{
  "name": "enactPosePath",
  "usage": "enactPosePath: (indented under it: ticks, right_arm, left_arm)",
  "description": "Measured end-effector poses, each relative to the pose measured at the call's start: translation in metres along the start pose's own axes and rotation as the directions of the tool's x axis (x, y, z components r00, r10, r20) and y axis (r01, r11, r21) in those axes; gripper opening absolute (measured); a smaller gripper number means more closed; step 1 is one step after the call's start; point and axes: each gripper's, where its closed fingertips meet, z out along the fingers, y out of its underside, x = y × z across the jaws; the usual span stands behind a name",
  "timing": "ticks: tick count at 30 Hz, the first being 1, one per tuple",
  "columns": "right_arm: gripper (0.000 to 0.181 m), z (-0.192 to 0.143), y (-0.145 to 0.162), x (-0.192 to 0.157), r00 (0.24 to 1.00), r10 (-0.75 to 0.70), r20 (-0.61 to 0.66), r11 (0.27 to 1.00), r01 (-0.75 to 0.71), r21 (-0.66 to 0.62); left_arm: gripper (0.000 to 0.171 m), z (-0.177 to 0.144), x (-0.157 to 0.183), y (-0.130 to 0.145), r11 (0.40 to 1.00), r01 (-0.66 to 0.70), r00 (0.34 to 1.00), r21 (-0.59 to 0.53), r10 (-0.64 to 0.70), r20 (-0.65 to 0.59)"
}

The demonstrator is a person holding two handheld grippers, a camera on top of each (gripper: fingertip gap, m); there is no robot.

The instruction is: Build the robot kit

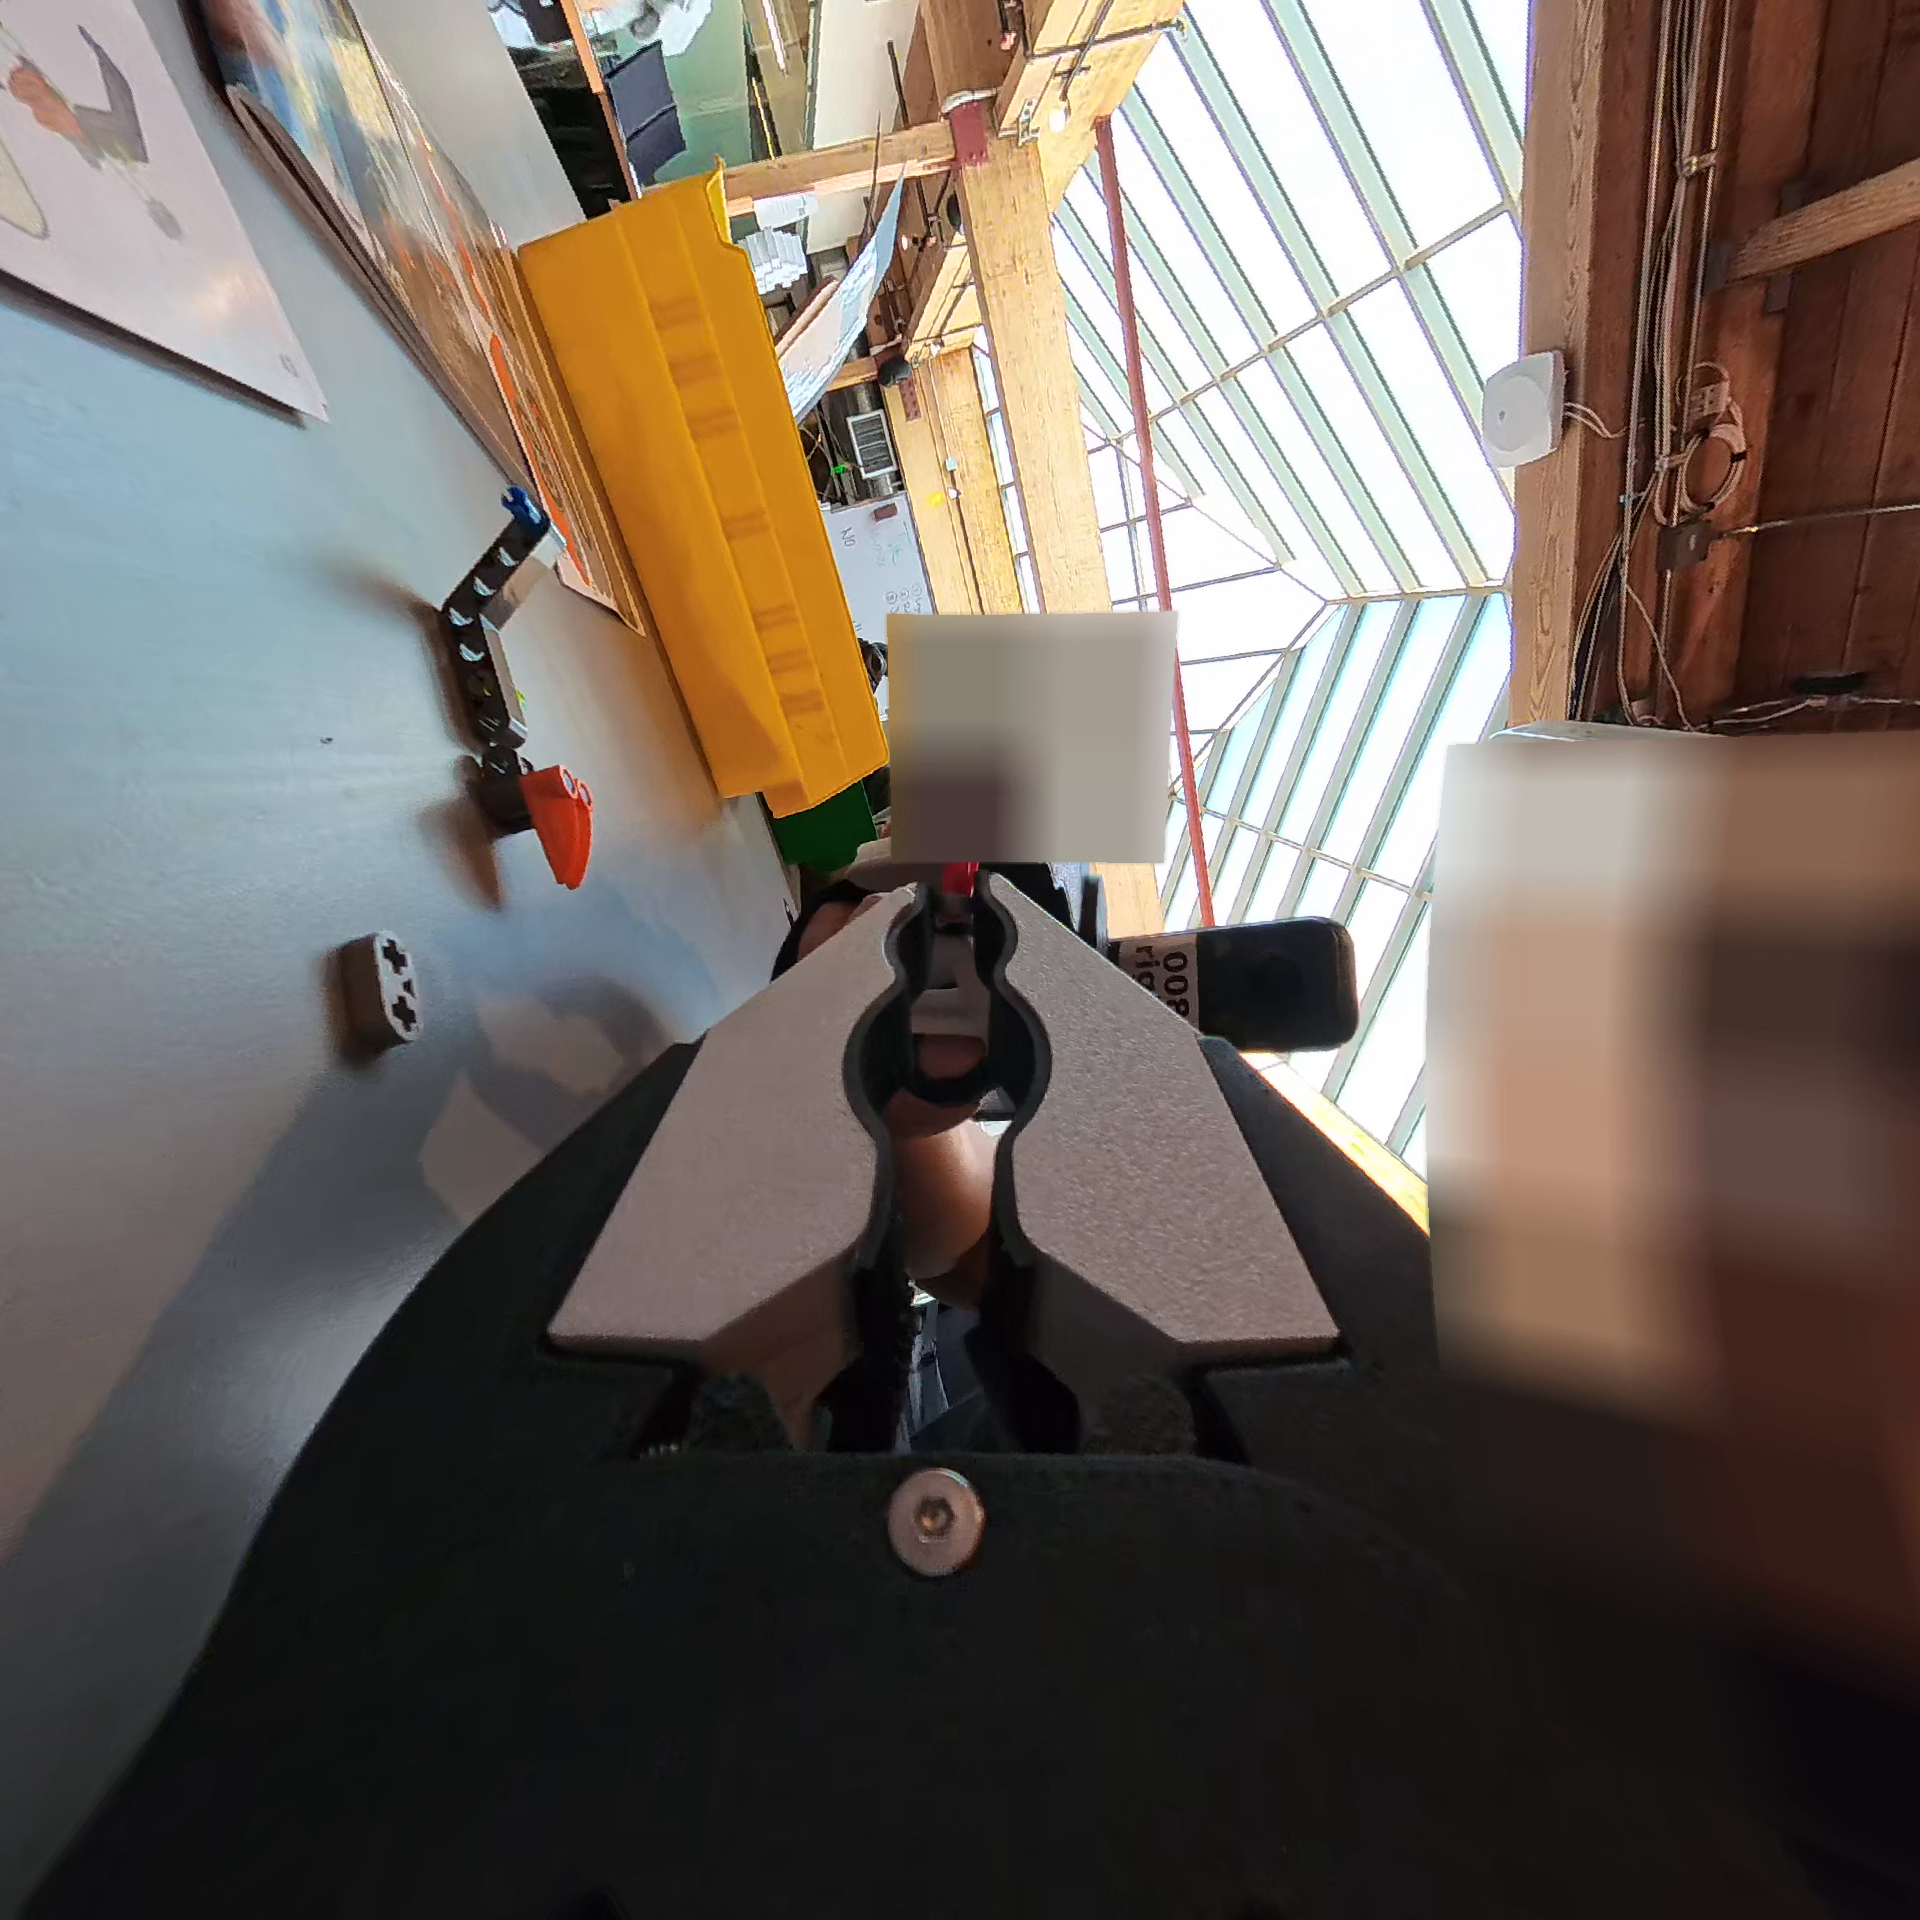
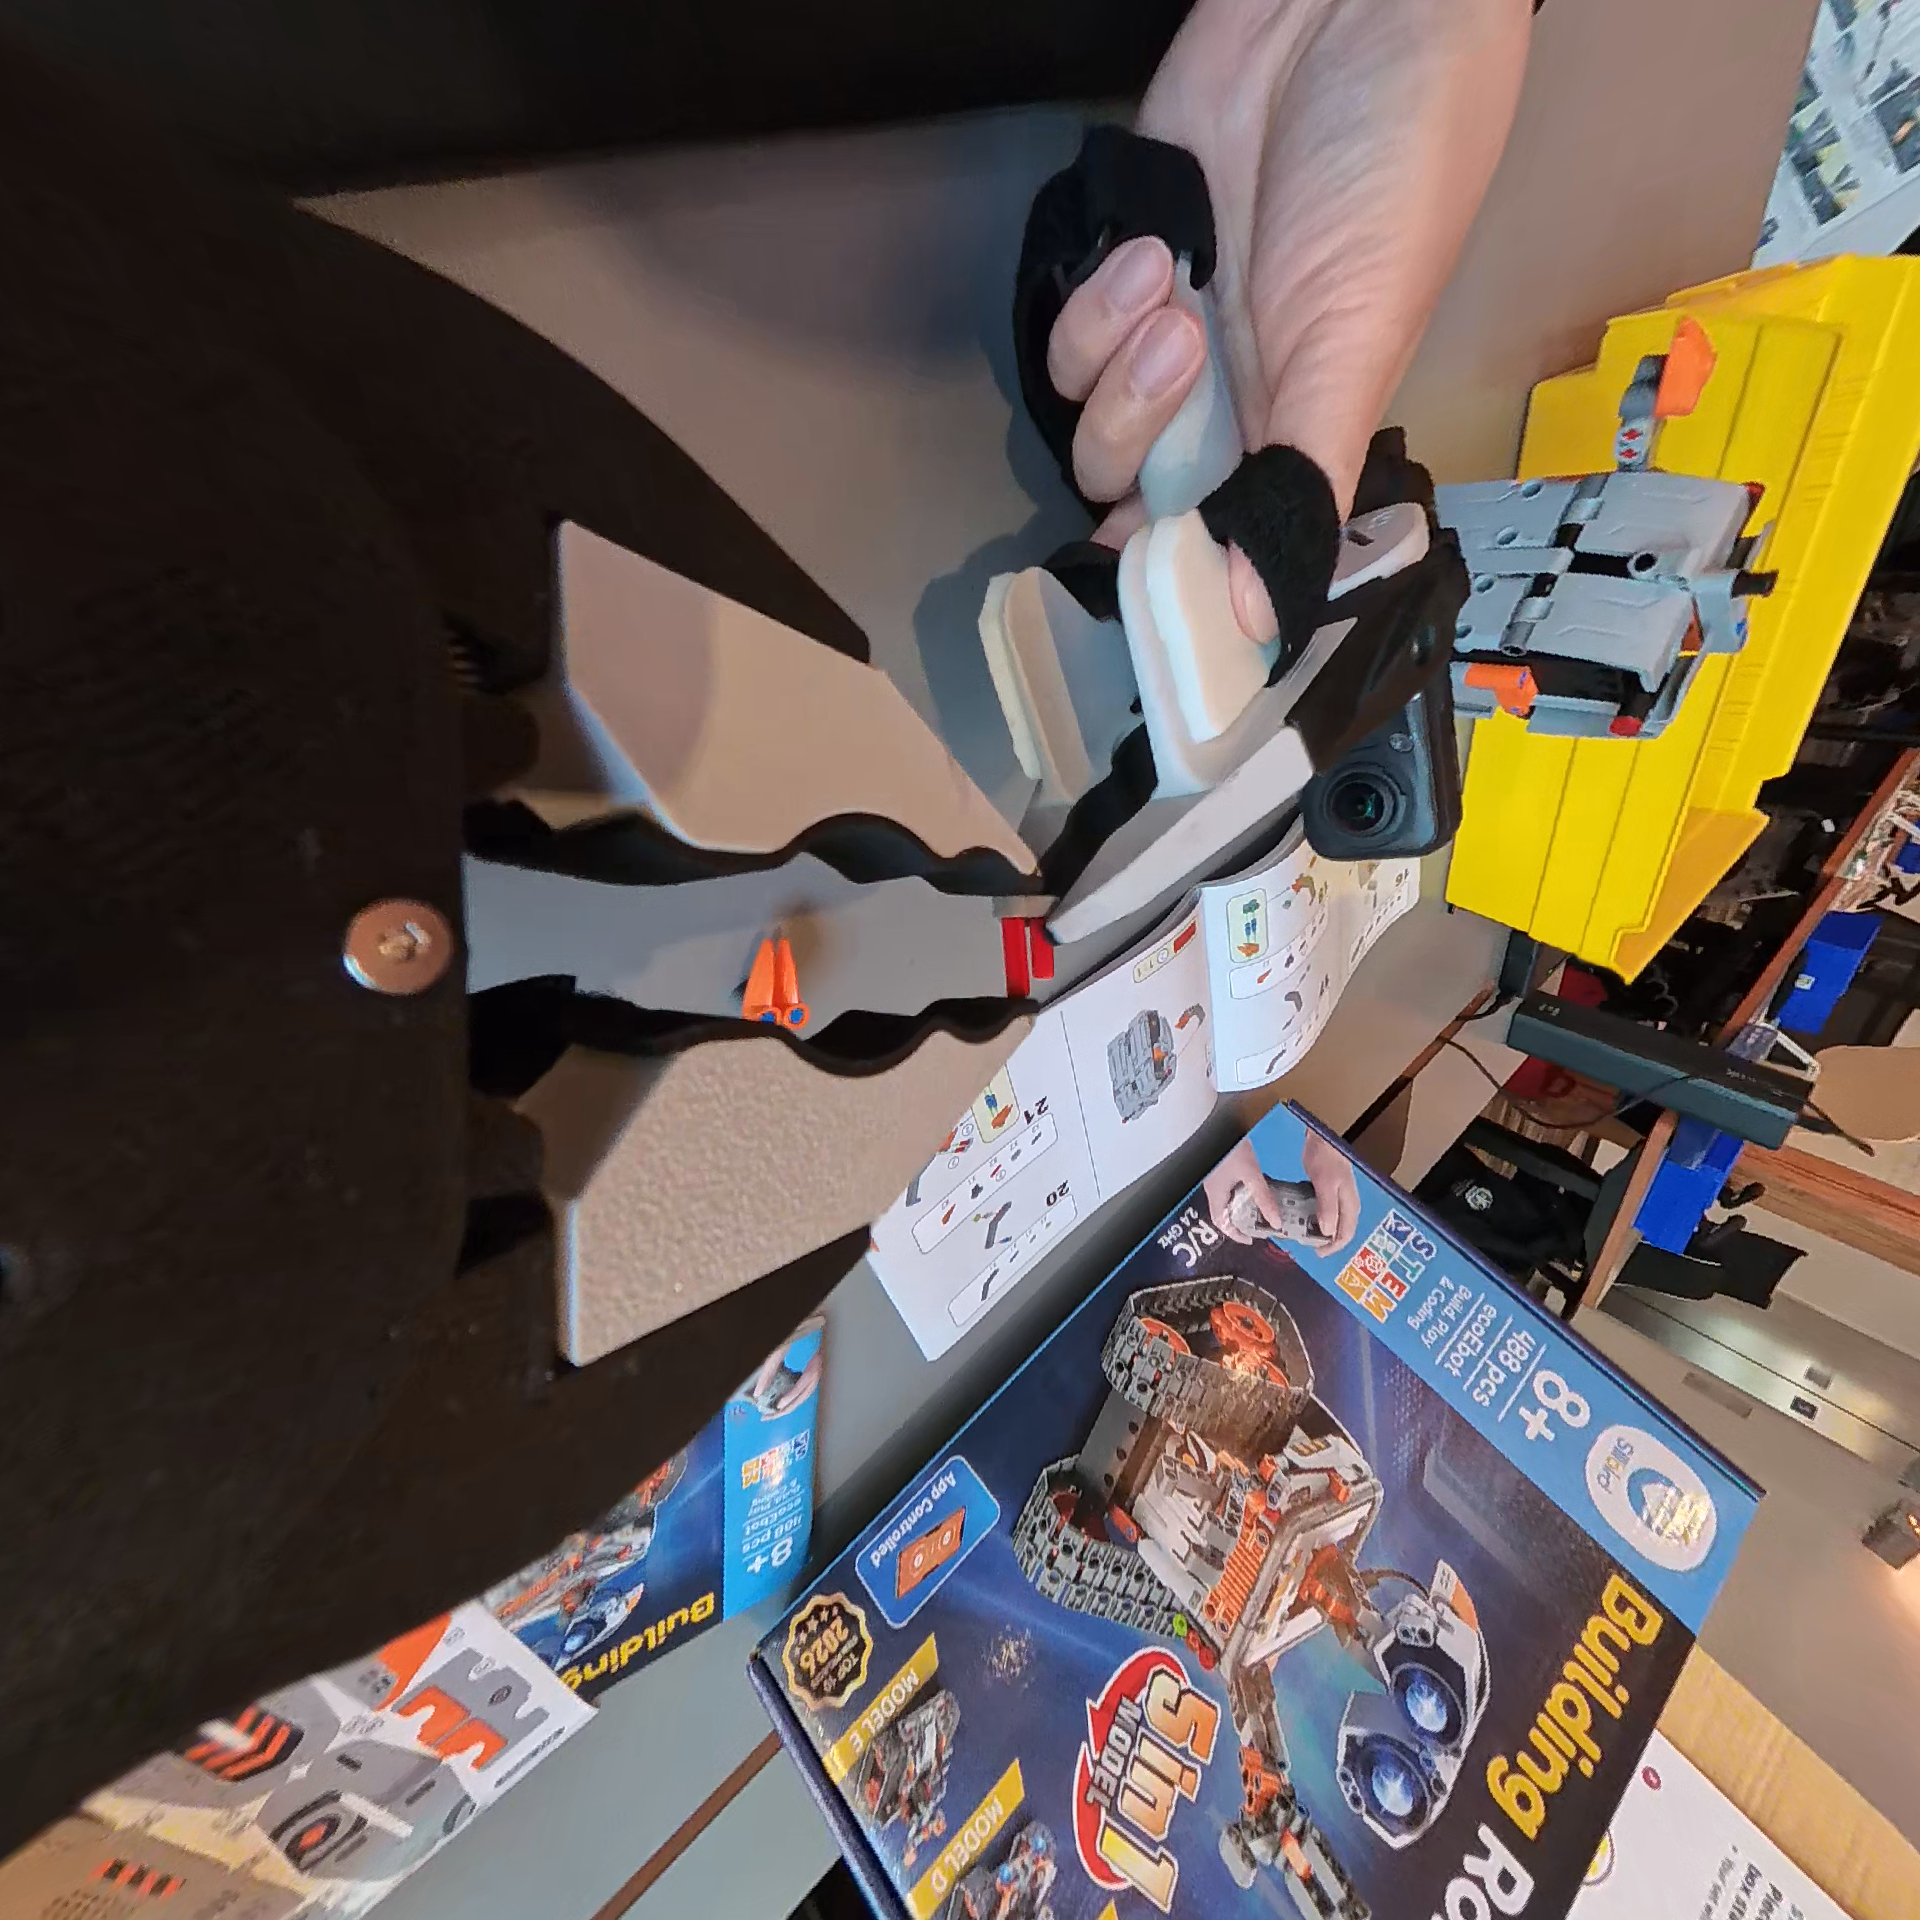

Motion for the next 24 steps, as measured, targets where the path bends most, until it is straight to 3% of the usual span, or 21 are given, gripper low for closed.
enactPosePath:
  ticks: [1,16,24]
  right_arm:
    - [0.019,0.0005,0.0008,-0.0002,1.0,-0.013,-0.006,1.0,0.013,-0.009]
    - [0.019,-0.0009,0.0012,-0.0069,0.999,0.022,0.048,1.0,-0.022,-0.01]
    - [0.018,-0.0032,-0.0035,-0.0031,1.0,-0.018,-0.003,1.0,0.018,-0.003]
  left_arm:
    - [0.005,-0.0003,-0.0007,-0.0001,1.0,-0.002,1.0,0.003,0.002,0.006]
    - [0.005,-0.0008,-0.0005,0.0047,0.999,-0.038,0.999,-0.02,0.039,0.035]
    - [0.005,0.0001,0.004,0.0039,0.999,-0.04,0.999,-0.009,0.04,0.016]
